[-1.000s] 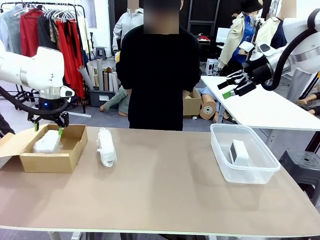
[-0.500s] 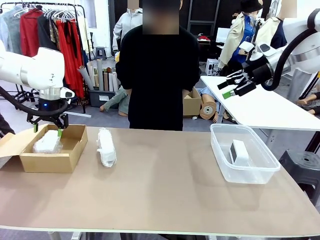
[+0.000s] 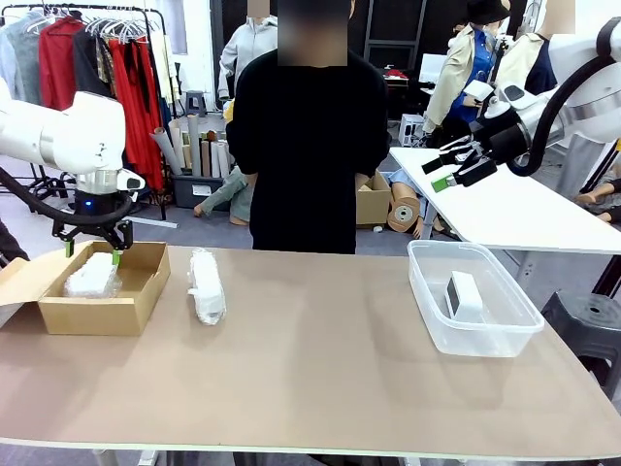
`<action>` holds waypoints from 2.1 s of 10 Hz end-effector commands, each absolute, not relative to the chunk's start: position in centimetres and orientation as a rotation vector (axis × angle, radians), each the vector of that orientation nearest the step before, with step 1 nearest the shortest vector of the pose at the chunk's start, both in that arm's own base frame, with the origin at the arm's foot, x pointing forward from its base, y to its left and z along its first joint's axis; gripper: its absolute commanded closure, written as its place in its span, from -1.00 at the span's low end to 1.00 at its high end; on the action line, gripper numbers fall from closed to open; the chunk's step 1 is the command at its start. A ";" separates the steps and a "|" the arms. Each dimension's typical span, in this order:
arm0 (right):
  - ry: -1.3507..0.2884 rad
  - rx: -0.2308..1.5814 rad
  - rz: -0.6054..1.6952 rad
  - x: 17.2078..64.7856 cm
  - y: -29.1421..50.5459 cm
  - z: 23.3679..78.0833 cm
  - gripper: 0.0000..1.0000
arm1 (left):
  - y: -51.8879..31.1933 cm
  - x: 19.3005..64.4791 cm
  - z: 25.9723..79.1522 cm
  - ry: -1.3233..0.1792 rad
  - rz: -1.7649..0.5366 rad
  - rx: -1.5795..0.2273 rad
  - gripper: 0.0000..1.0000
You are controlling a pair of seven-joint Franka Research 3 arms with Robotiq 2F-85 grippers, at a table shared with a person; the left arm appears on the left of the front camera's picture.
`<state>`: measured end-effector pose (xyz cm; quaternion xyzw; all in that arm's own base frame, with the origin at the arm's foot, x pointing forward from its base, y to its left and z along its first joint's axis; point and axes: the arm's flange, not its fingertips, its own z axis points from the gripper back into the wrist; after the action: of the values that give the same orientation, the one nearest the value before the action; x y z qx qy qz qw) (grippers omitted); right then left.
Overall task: Separate and place wrapped and unwrapped clocks.
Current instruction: Pick up the Digital clock indicated by the person.
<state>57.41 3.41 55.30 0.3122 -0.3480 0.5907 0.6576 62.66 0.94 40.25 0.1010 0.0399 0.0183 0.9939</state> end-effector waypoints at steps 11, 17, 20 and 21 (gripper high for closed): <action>-0.793 0.703 1.339 57.4 3.4 55.5 -1.00 | 3.7 58.7 48.8 0.096 -0.578 -0.169 -1.00; -0.793 0.703 1.339 57.4 3.4 55.5 -1.00 | 3.1 56.2 52.1 -0.260 -1.109 -0.333 -1.00; -0.793 0.703 1.339 57.4 3.4 55.5 -1.00 | 2.6 57.4 53.2 -0.270 -1.103 -0.304 -1.00; -0.793 0.703 1.339 57.4 3.4 55.5 -1.00 | 2.6 57.4 53.2 -0.270 -1.103 -0.304 -1.00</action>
<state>57.42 3.41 55.28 0.3123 -0.3479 0.5907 0.6577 56.92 2.14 52.92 -0.1436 -0.1485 -0.5311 0.8217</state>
